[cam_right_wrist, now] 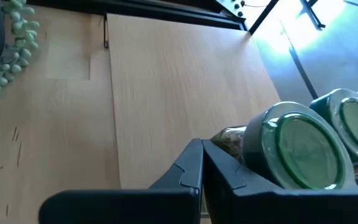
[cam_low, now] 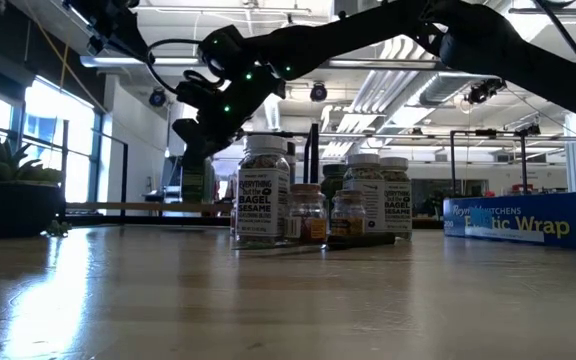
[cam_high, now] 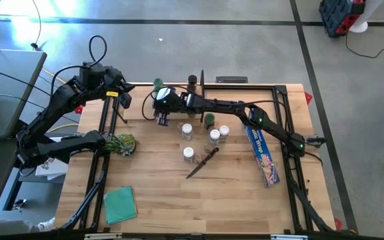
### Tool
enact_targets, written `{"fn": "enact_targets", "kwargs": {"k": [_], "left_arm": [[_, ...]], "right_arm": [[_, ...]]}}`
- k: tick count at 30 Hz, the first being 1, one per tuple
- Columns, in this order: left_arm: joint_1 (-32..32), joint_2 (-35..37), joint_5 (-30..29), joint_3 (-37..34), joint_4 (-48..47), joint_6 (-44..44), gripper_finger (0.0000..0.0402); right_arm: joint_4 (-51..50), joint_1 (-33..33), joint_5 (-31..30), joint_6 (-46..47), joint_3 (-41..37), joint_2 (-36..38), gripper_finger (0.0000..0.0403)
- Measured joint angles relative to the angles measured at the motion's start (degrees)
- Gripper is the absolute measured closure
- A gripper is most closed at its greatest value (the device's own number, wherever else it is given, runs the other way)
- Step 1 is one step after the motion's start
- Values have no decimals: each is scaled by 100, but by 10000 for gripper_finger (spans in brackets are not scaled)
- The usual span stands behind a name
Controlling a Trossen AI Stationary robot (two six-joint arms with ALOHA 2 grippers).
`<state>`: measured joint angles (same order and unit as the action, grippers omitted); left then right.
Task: Shelf spices
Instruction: Adjust the black and green lid seasoning bottles on the shelf
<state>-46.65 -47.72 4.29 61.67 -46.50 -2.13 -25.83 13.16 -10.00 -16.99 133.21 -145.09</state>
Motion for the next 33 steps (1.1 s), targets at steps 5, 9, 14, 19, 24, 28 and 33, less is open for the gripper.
{"fn": "enact_targets", "kwargs": {"k": [5,9,14,19,24,28,33], "left_arm": [[0,0,-1,0,-2,-33,401],[0,0,-4,0,0,-141,401],[0,0,-2,0,2,-151,401],[0,0,0,0,4,-151,401],[0,0,2,0,0,-151,401],[0,0,0,0,0,-151,401],[0,0,0,0,2,-130,401]], "right_arm": [[-221,-45,0,-7,0,148,403],[-832,-55,82,-3,24,322,403],[-1304,31,238,2,-26,324,403],[-1054,109,242,18,-31,218,403],[-830,149,258,17,-33,200,403],[-743,160,236,2,-33,200,403],[-663,159,236,10,-33,200,403]]}}
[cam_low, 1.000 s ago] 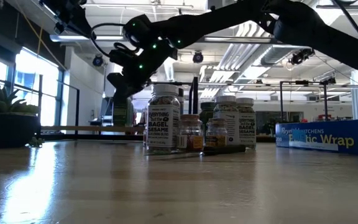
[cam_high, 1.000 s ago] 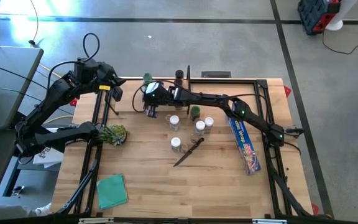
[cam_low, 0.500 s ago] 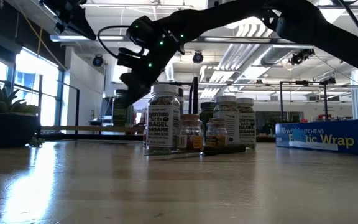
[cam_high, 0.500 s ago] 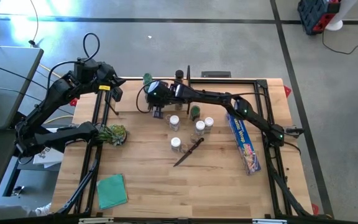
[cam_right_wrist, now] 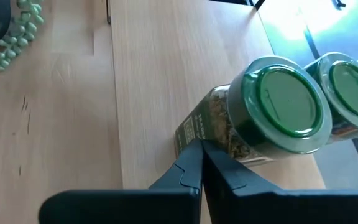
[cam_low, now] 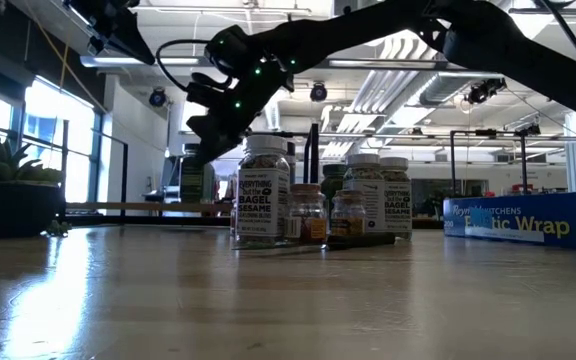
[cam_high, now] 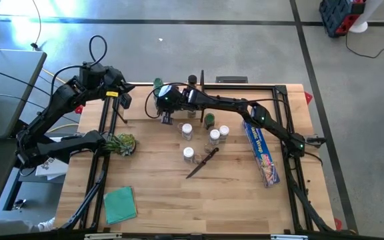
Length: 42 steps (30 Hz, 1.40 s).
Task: Shelf spices
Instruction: Adjust the black and green lid seasoning bottles on the shelf
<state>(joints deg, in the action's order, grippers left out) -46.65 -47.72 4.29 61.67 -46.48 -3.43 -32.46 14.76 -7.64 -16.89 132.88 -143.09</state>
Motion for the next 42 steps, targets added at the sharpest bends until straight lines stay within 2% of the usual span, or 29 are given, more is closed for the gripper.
{"fn": "enact_targets", "kwargs": {"k": [12,20,28,33,39,42], "left_arm": [[0,0,0,0,-177,120,401],[0,-88,2,0,-472,81,401],[0,-628,18,-422,-364,-37,401],[11,-1220,45,-533,-166,-323,400],[197,-1876,435,-531,4,-482,375],[227,-2236,410,-531,7,-477,362]], "right_arm": [[307,77,-68,33,-2,0,403],[80,-86,-68,-29,198,61,403],[-493,-109,-573,-446,208,942,403],[-1161,-84,-584,-467,205,1655,403],[-2103,-198,-573,-227,210,2390,403],[-2456,-311,-631,-31,210,2563,403]]}}
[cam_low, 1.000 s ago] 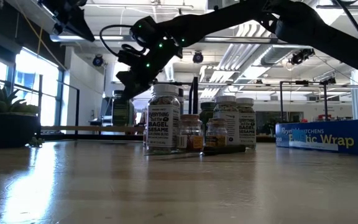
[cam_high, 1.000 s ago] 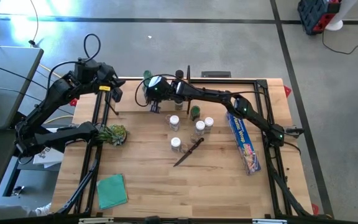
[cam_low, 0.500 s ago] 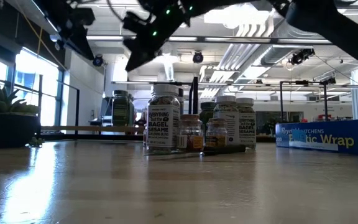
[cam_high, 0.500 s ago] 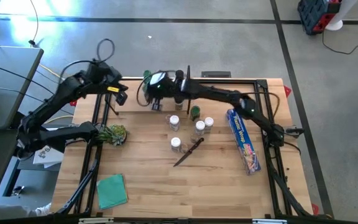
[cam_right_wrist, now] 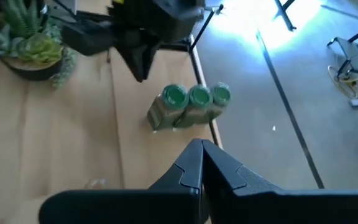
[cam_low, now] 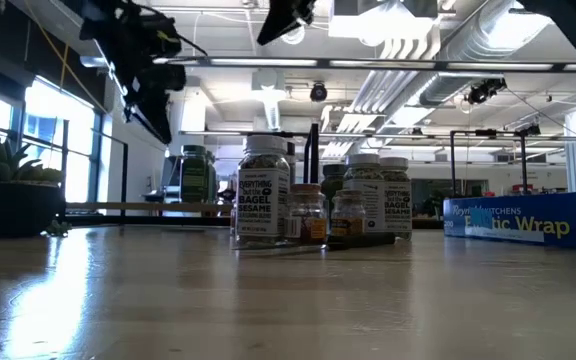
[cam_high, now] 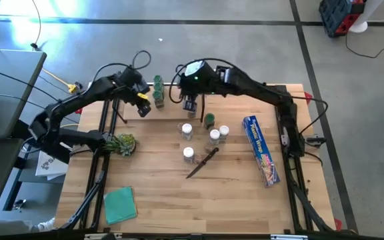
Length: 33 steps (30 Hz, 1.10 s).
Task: Shelf spices
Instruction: Adjust the black and green lid seasoning bottles on the shelf
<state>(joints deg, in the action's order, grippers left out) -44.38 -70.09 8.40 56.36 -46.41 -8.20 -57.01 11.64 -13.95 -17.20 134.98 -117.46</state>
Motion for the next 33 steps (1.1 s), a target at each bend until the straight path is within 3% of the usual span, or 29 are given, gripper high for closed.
{"fn": "enact_targets", "kwargs": {"k": [13,22,27,33], "left_arm": [[-66,-1015,-294,-2,645,246,351],[-66,-960,-463,-2,639,348,351],[-95,-698,-506,66,167,210,351],[-643,-311,-811,461,551,243,354]], "right_arm": [[-755,-519,-500,477,-4,62,403],[-968,-545,-517,687,-4,62,403],[-1067,-530,-517,682,-4,62,403],[-1097,-490,-457,632,-4,62,403]]}}
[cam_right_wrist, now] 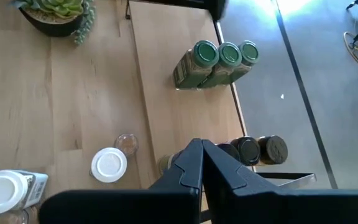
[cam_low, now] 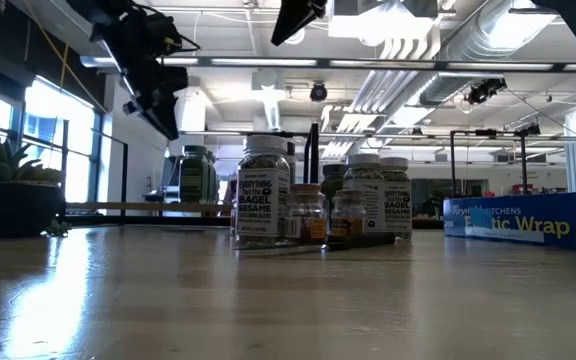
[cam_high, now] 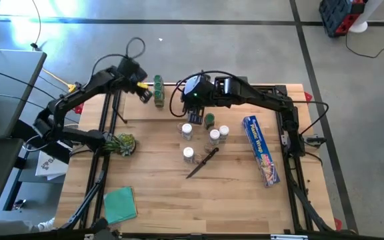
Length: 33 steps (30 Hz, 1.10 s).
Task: Shelf spices
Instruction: Adjust the black and green lid seasoning bottles on the shelf
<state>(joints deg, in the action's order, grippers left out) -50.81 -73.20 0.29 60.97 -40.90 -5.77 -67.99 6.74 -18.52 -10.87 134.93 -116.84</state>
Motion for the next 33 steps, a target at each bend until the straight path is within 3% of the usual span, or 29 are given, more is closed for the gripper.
{"fn": "enact_targets", "kwargs": {"k": [10,19,33], "left_arm": [[-900,-954,209,210,866,318,399],[-955,-1733,498,208,1298,469,401],[-913,-2073,957,210,1857,622,401]], "right_arm": [[-187,-44,52,222,0,-2,403],[-339,-92,152,499,0,-2,403],[-343,-92,264,614,0,-4,403]]}}
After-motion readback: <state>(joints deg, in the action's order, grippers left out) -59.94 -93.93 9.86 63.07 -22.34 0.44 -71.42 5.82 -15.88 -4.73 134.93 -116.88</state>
